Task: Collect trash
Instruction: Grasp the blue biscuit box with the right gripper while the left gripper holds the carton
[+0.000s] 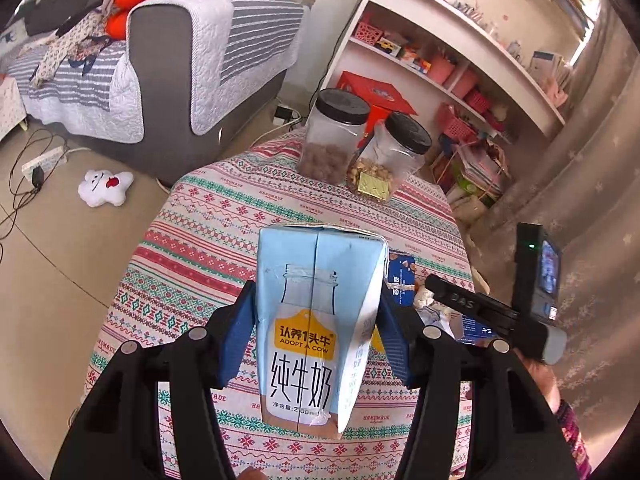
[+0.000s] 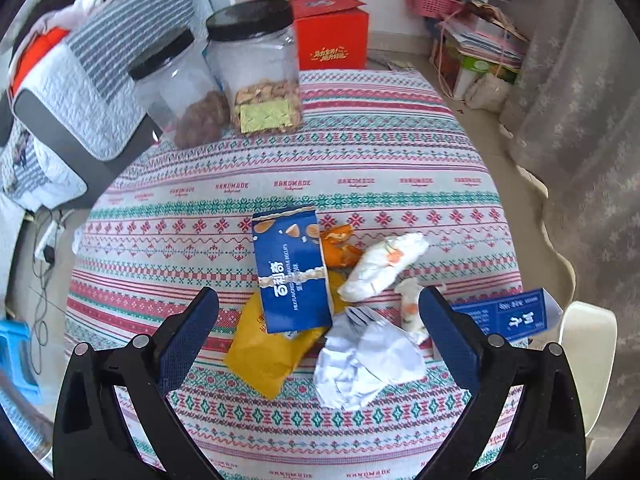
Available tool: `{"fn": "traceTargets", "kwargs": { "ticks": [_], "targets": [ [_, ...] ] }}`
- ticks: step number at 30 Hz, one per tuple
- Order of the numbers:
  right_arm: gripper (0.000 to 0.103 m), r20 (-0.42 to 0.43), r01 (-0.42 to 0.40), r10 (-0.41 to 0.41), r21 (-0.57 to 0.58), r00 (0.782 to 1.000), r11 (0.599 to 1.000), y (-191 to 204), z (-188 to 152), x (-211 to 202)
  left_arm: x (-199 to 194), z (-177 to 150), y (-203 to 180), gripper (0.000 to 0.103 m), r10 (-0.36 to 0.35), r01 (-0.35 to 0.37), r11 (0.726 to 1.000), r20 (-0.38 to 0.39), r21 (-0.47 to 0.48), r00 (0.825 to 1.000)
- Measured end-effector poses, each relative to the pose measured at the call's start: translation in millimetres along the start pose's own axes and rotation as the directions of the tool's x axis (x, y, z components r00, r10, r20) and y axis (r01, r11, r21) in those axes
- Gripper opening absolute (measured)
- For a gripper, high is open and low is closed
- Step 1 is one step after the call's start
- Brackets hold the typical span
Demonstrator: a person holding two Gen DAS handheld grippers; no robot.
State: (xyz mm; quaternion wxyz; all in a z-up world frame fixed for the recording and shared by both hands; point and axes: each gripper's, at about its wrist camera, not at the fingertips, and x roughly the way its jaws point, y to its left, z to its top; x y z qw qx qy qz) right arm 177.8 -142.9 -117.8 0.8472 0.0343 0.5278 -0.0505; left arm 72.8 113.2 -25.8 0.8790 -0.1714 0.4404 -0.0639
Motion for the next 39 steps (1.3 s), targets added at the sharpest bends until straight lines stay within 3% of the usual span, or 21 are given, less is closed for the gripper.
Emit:
{"fn": "traceTargets", "kwargs": {
  "ticks": [5,11,13,14,15,17,23,27,34,39],
  "targets": [
    [0.096,-0.03,0.077,-0.079,-0.071,0.996,0.995,26,8,38,-8,0,9,0.057,0.006,-0.006,1.0,0.012,-0.002,1.0],
    [0.096,-0.074,0.079,-0.081,-0.038,0.994,0.996,27,16,69,-7,0,28,0.057,0.037,-0.037,0.999,0.008,-0.02,0.999],
    [0.089,-0.082,0.072,-0.074,-0.022,0.994,0.997,25,17,74,-7,0,33,0.057,0.049,-0.049,0.998,0.009,-0.025,0.999],
    [0.077,-0.094,0.059,-0.06,-0.017,0.994,0.998,24,18,76,-7,0,35,0.057,0.054,-0.054,0.998,0.011,-0.027,0.998],
    [0.052,-0.111,0.043,-0.044,-0.013,0.993,0.999,23,18,79,-6,0,37,0.057,0.061,-0.06,0.998,0.012,-0.031,0.998],
    [0.053,-0.13,0.014,-0.012,0.016,0.991,1.0,19,18,81,-6,1,41,0.056,0.065,-0.065,0.997,0.013,-0.041,0.998],
    [0.052,-0.011,-0.079,0.081,0.086,0.997,0.993,11,22,44,-9,5,44,0.056,0.058,-0.054,0.996,0.056,-0.066,0.997],
    [0.053,0.101,-0.136,0.128,0.07,0.987,0.988,14,30,-3,-11,9,41,0.056,0.068,-0.062,0.996,0.097,-0.065,0.993],
    [0.053,0.286,-0.198,0.178,0.043,0.941,0.979,11,28,-81,-17,13,35,0.056,0.065,-0.054,0.996,0.165,-0.069,0.984],
    [0.053,0.412,-0.177,0.141,0.05,0.9,0.983,-1,13,-122,-21,10,24,0.056,0.063,-0.057,0.998,0.196,-0.04,0.979]
  ]
}}
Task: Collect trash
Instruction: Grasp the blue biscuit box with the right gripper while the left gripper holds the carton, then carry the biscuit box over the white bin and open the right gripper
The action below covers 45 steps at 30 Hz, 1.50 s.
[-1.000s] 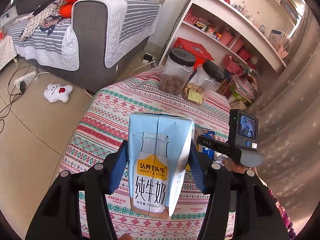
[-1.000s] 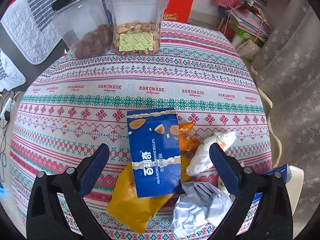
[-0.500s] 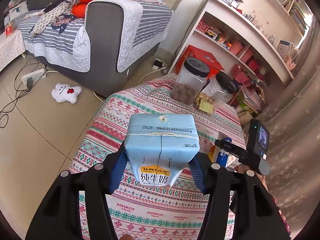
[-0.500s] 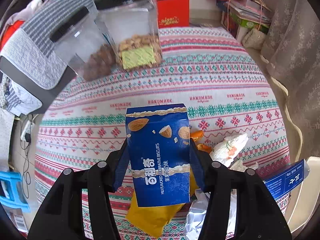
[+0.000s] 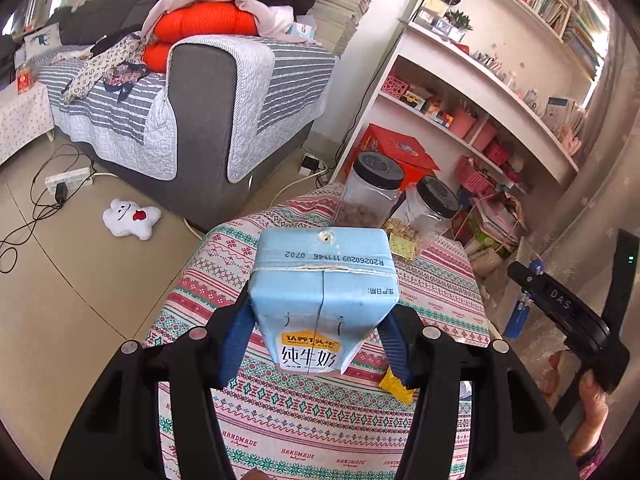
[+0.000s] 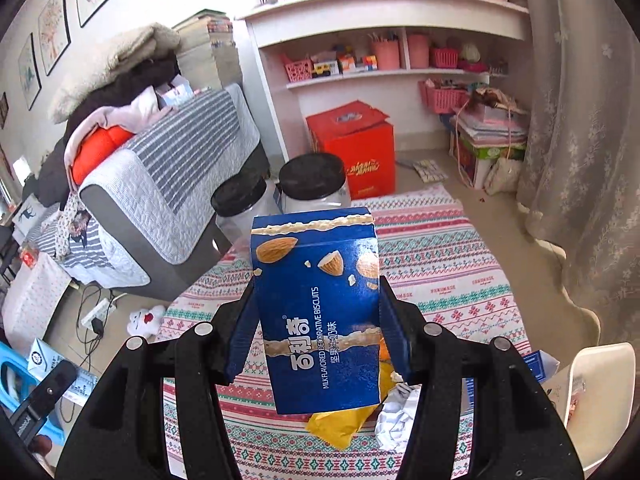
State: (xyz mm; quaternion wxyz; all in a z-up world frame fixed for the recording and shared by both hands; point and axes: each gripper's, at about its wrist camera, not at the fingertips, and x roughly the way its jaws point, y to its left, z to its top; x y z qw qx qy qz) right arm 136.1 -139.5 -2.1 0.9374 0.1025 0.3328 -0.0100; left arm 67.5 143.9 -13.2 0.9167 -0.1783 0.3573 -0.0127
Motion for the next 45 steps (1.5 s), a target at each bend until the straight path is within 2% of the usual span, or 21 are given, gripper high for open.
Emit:
{"fn": "traceTargets", "kwargs": {
  "ticks": [7,12,16,23,27,31,33,34,35,36,37,38,42,45],
  "targets": [
    [0.053,0.129,0.078,-0.082,0.034,0.988,0.996,-27,-4,-43,-2,-2,-8,0.056,-0.009,0.009,1.0,0.029,0.018,1.0],
    [0.053,0.197,0.198,-0.212,0.086,0.957,0.976,-52,-9,-66,-2,-5,-15,0.056,-0.009,0.008,1.0,0.046,0.03,0.999],
    [0.053,0.25,0.31,-0.337,0.142,0.908,0.94,-78,-11,-88,3,-7,-22,0.056,-0.014,0.012,0.999,0.041,0.036,0.999],
    [0.053,0.246,0.483,-0.539,0.257,0.805,0.837,-139,-31,-116,12,-15,-38,0.056,-0.025,0.023,0.998,0.028,0.056,0.999],
    [0.054,0.164,0.575,-0.646,0.331,0.746,0.748,-182,-49,-125,17,-21,-52,0.056,-0.027,0.025,0.996,0.02,0.08,0.999],
    [0.057,0.005,0.677,-0.731,0.375,0.682,0.634,-229,-72,-124,23,-28,-65,0.056,-0.026,0.024,0.993,0.011,0.112,1.0],
    [0.07,-0.054,0.697,-0.742,0.394,0.668,0.599,-248,-81,-124,26,-33,-73,0.056,-0.03,0.03,0.992,0.001,0.126,1.0],
    [0.074,-0.058,0.699,-0.748,0.407,0.662,0.587,-254,-83,-127,28,-35,-78,0.056,-0.04,0.041,0.991,-0.011,0.128,0.999],
    [0.085,-0.044,0.7,-0.758,0.422,0.651,0.577,-257,-85,-134,30,-37,-83,0.056,-0.056,0.059,0.99,-0.024,0.129,0.998],
    [0.095,-0.018,0.703,-0.776,0.437,0.63,0.561,-258,-85,-141,32,-40,-90,0.056,-0.073,0.077,0.988,-0.035,0.134,0.997],
    [0.097,0.014,0.706,-0.797,0.455,0.604,0.543,-259,-84,-150,32,-43,-98,0.056,-0.087,0.091,0.985,-0.038,0.149,0.996],
    [0.096,0.042,0.703,-0.809,0.471,0.587,0.534,-260,-82,-158,32,-47,-108,0.056,-0.098,0.103,0.98,-0.037,0.172,0.995],
    [0.096,0.076,0.681,-0.829,0.53,0.555,0.505,-276,-76,-179,31,-66,-156,0.056,-0.196,0.209,0.951,-0.079,0.229,0.978],
    [0.096,0.068,0.673,-0.838,0.562,0.541,0.48,-294,-75,-191,34,-87,-204,0.056,-0.257,0.285,0.914,-0.133,0.288,0.957]
  ]
}}
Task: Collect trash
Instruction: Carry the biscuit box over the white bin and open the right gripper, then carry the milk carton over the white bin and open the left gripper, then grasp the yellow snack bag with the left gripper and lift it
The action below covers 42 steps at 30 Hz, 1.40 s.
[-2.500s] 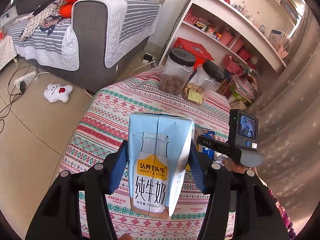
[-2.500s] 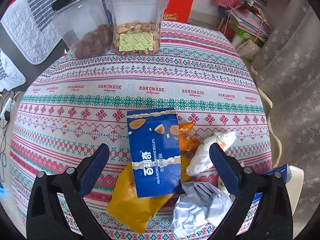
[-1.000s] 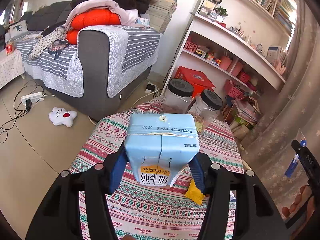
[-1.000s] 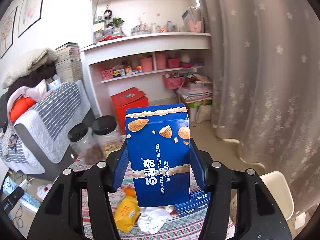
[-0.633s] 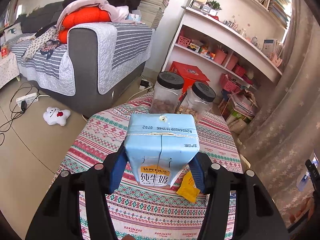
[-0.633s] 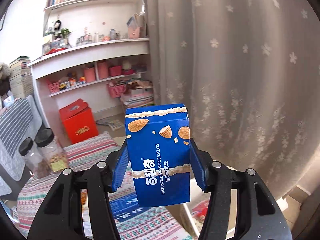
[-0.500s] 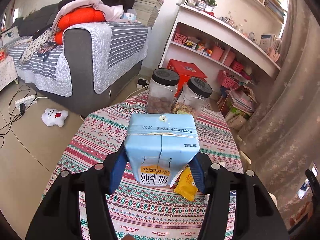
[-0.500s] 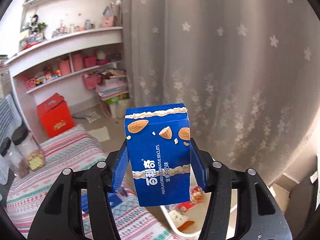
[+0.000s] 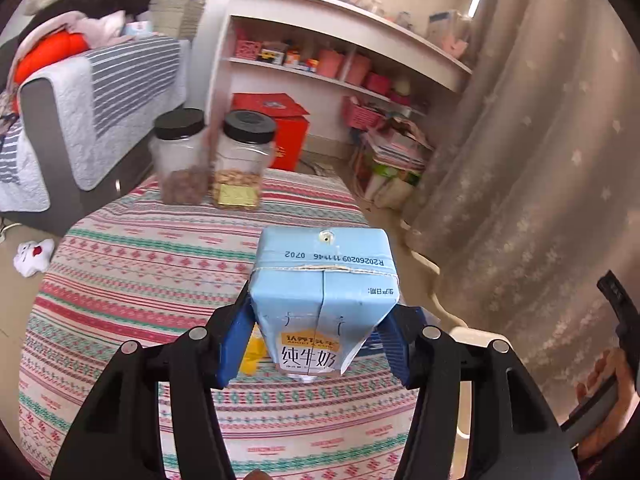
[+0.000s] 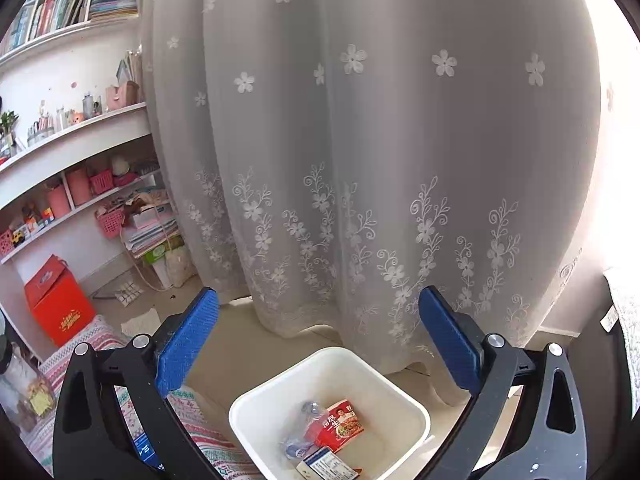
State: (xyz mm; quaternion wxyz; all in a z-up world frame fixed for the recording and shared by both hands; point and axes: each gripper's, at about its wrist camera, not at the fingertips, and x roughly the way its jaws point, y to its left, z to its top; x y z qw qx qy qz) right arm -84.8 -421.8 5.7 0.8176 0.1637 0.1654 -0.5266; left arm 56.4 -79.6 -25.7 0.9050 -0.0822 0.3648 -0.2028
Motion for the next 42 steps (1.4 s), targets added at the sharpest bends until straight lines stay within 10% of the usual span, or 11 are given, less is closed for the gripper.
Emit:
{"fn": "traceTargets", "kwargs": {
  "ticks": [10,21,28,33,38,42],
  "targets": [
    [0.096,-0.013,0.051,-0.05,0.123,0.999,0.991,-59,30,22,58,-13,-164,0.056,-0.27,0.283,0.956,-0.137,0.079,0.953],
    [0.096,-0.048,0.03,-0.021,0.177,0.999,0.984,-82,37,32,116,-63,-262,0.075,-0.353,0.396,0.916,-0.353,0.055,0.866],
    [0.096,-0.116,-0.028,0.051,0.186,0.992,0.982,-77,34,42,116,-51,-209,0.078,-0.19,0.252,0.957,-0.347,0.144,0.918],
    [0.096,-0.19,-0.1,0.129,0.154,0.973,0.983,-57,26,50,112,-8,-106,0.078,0.056,0.007,0.977,-0.282,0.215,0.958],
    [0.096,-0.215,-0.153,0.169,0.091,0.962,0.984,-30,19,46,138,16,16,0.078,0.308,-0.225,0.945,-0.408,0.238,0.859],
    [0.096,-0.229,-0.184,0.19,0.047,0.955,0.982,-12,14,40,166,5,65,0.078,0.401,-0.264,0.909,-0.502,0.322,0.766]
  ]
}}
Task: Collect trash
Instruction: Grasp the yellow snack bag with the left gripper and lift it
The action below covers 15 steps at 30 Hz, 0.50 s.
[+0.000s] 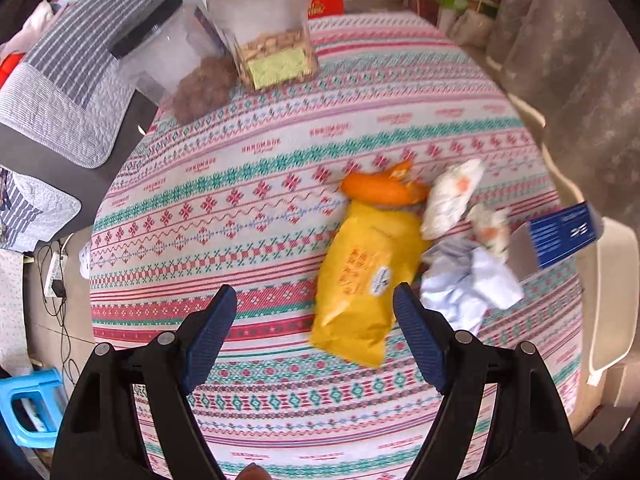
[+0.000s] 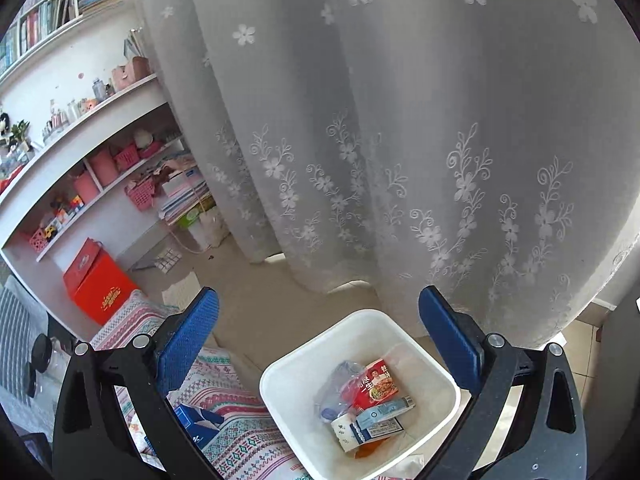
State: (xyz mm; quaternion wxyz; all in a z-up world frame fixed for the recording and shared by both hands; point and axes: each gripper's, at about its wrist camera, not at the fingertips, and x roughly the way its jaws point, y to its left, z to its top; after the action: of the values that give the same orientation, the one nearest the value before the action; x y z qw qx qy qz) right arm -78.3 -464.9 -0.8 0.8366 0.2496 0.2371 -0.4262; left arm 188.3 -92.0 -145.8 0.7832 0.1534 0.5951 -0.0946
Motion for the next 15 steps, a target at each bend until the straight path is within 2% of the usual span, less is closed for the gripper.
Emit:
{"fn": "traceTargets", "kwargs": {
  "ticks": [2,6,13,15],
  "targets": [
    [0.096,-0.004,-0.005,0.004,-0.022,1.0,1.0,7,-3,1,16,0,2,0.078,0.017,-0.017,1.0,-0.026,0.013,1.0],
    [0.096,-0.02,-0.019,0.018,-0.056,1.0,0.998,23,-7,3,34,5,-2,0.078,-0.073,0.073,0.997,-0.051,-0.003,0.996],
    [0.096,-0.05,-0.05,0.044,-0.124,0.998,0.991,48,-17,6,73,11,-20,0.079,-0.115,0.118,0.993,-0.11,0.02,0.987],
    [0.096,-0.062,-0.064,0.056,-0.133,0.997,0.989,53,-20,7,75,5,-13,0.077,-0.158,0.157,0.987,-0.079,-0.015,0.984]
  ]
}}
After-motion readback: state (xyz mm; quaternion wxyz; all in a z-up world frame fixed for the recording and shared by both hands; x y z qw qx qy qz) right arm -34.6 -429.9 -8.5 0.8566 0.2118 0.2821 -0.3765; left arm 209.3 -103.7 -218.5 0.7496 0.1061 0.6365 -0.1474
